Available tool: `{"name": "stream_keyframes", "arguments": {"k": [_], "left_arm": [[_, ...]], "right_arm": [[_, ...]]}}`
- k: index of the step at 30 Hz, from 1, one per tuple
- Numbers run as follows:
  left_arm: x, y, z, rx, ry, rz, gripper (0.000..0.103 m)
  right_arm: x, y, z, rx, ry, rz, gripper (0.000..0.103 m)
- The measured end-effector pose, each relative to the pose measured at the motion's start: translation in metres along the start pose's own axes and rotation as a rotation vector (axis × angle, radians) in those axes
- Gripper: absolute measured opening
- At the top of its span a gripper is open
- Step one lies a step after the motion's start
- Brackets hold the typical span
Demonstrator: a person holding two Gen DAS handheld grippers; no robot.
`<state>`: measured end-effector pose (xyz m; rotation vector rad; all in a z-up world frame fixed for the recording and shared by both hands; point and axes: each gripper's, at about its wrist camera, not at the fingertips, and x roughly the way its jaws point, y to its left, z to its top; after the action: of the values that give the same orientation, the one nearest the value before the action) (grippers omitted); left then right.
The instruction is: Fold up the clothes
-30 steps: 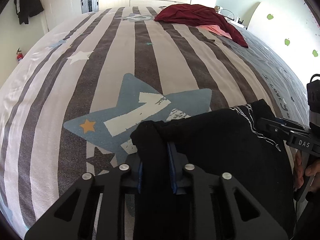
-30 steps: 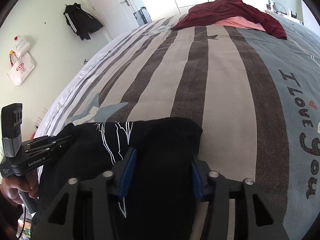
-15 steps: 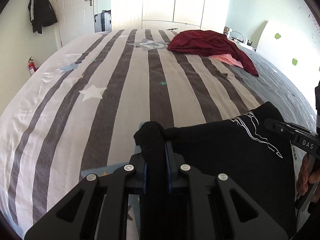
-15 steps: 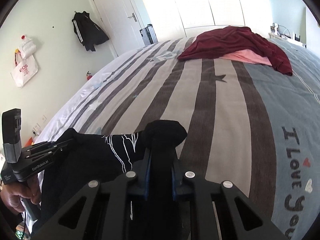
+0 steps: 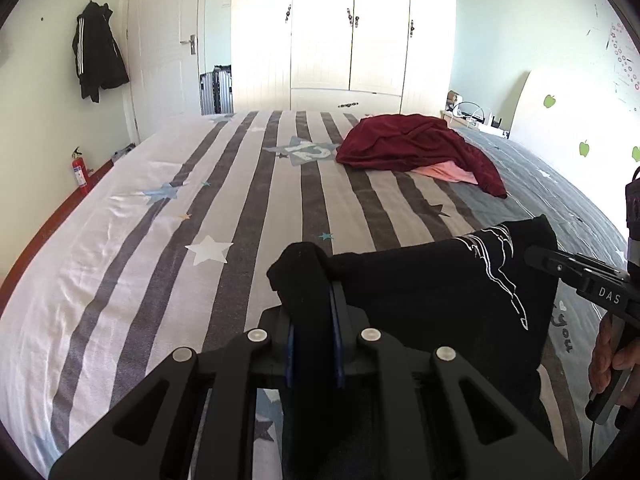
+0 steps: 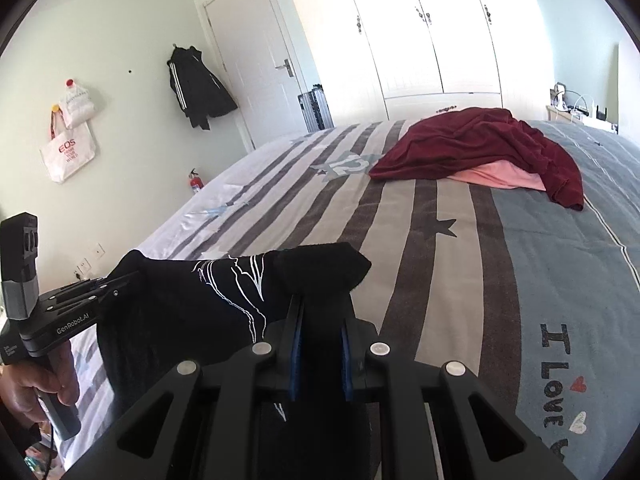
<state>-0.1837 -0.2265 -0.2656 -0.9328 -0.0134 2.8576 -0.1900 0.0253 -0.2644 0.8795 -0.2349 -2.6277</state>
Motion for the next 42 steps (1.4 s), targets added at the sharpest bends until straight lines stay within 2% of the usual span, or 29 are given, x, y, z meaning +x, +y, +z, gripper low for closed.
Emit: {"name": "stream_keyframes", "arguments": {"k": [3,8,12,14,17,19,21,22,23,24,26,28,30,31,34,36,40,41,42], "left_arm": [[-0.047,-0.008,-0.015,-0.010,-0.029,0.001,0.012],[-0.112,-0.023,-0.061,-0.031,-0.038,0.008,0.012],[-0.134,-0.025,-0.109,-0.086,0.012,0.006,0.012],[-0.135,-0.023,-0.135,-0.135,0.073,0.004,0.013],[-0.139,-0.025,-0.168,-0.163,0.146,0.025,0.017],[-0.148,-0.025,-0.182,-0.176,0.164,0.038,0.021],[-0.169,-0.023,-0.183,-0.195,0.129,0.037,0.022],[-0.180,-0.021,-0.181,-0.205,0.102,0.039,0.026],[-0.188,-0.021,-0.176,-0.209,0.073,0.041,0.029],[-0.192,-0.021,-0.168,-0.207,0.052,0.039,0.037],[-0.197,-0.021,-0.150,-0.199,0.015,0.035,0.046],[-0.189,-0.020,-0.133,-0.196,0.018,0.038,0.053],[-0.175,-0.018,-0.117,-0.192,0.034,0.060,0.056],[-0.165,-0.015,-0.113,-0.201,0.067,0.053,0.057],[-0.136,-0.008,-0.110,-0.243,0.181,0.000,0.057],[-0.131,-0.014,-0.119,-0.223,0.202,-0.022,0.057],[-0.123,-0.026,-0.137,-0.163,0.220,-0.045,0.057],[-0.122,-0.027,-0.140,-0.153,0.219,-0.051,0.055],[-0.120,-0.028,-0.143,-0.143,0.217,-0.056,0.039]], "right_arm": [[-0.043,0.014,-0.007,-0.020,-0.036,0.021,0.014],[-0.108,0.035,-0.035,-0.060,-0.055,0.032,0.014],[-0.135,0.045,-0.082,-0.053,0.004,0.039,0.014],[-0.149,0.049,-0.106,-0.049,0.034,0.042,0.014],[-0.148,0.053,-0.148,-0.059,0.131,0.012,0.014],[-0.148,0.051,-0.166,-0.044,0.200,-0.009,0.018],[-0.148,0.049,-0.184,-0.030,0.267,-0.029,0.024],[-0.156,0.049,-0.187,-0.021,0.264,-0.018,0.025],[-0.168,0.052,-0.182,-0.033,0.226,-0.010,0.027],[-0.180,0.054,-0.178,-0.045,0.188,-0.002,0.029],[-0.195,0.059,-0.164,-0.053,0.125,0.008,0.047],[-0.202,0.061,-0.147,-0.046,0.075,0.012,0.054],[-0.190,0.061,-0.129,-0.030,0.071,0.009,0.054],[-0.180,0.061,-0.121,-0.031,0.080,0.002,0.054],[-0.144,0.059,-0.113,-0.034,0.160,0.018,0.054],[-0.132,0.059,-0.122,-0.036,0.204,0.040,0.054],[-0.129,0.066,-0.150,-0.092,0.228,0.047,0.054],[-0.125,0.063,-0.158,-0.078,0.244,0.045,0.054],[-0.120,0.058,-0.164,-0.052,0.263,0.044,0.054]]}}
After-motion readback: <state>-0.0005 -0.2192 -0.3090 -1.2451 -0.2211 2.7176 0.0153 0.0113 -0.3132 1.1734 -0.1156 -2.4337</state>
